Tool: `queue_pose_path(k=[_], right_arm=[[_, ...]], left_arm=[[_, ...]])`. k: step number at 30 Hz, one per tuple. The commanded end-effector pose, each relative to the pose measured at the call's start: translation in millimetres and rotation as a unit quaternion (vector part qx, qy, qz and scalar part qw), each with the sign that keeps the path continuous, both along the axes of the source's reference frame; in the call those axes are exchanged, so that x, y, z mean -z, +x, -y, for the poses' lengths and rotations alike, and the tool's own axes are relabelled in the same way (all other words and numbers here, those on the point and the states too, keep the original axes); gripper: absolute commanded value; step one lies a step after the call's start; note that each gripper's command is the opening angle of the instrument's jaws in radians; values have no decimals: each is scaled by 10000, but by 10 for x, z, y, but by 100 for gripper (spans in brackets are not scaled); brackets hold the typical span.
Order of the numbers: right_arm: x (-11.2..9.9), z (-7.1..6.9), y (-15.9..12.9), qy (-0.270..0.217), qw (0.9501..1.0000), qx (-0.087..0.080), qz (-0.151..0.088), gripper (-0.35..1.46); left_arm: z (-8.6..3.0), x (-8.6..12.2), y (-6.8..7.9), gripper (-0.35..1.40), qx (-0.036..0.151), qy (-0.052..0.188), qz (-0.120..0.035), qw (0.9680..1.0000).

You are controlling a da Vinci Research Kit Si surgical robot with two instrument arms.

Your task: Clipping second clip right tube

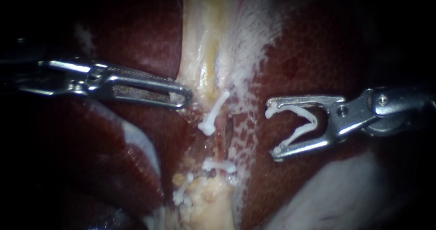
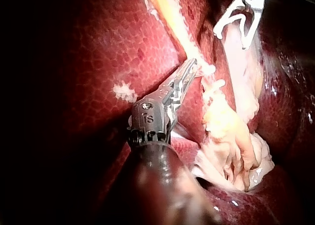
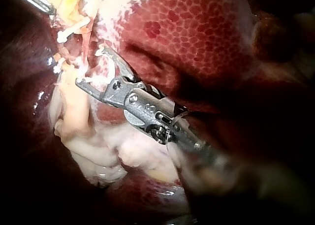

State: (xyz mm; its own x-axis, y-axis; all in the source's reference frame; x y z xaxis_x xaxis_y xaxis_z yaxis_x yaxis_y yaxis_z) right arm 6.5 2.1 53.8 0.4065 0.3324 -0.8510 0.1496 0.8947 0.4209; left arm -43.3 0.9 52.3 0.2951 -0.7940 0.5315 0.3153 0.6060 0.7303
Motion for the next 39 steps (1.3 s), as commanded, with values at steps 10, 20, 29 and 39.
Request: queue_pose_path(k=[10, 20, 29, 39], right_arm=[[-15, 19, 13, 47, 10000, -25, 28, 60], [-50, 58, 47, 589, 9981, -75, 134, 60], [-64, 67, 73, 1002, 9945, -190, 250, 60], [-73, 67, 91, 1067, 9938, -172, 260, 60]], left_arm=[[2, 9, 4, -35, -15, 13, 18, 10000], [-8, 50, 21, -35, 13, 81, 73, 9999], [-15, 88, 35, -35, 146, 31, 187, 9997], [-14, 102, 38, -35, 170, 10, 199, 9997]])
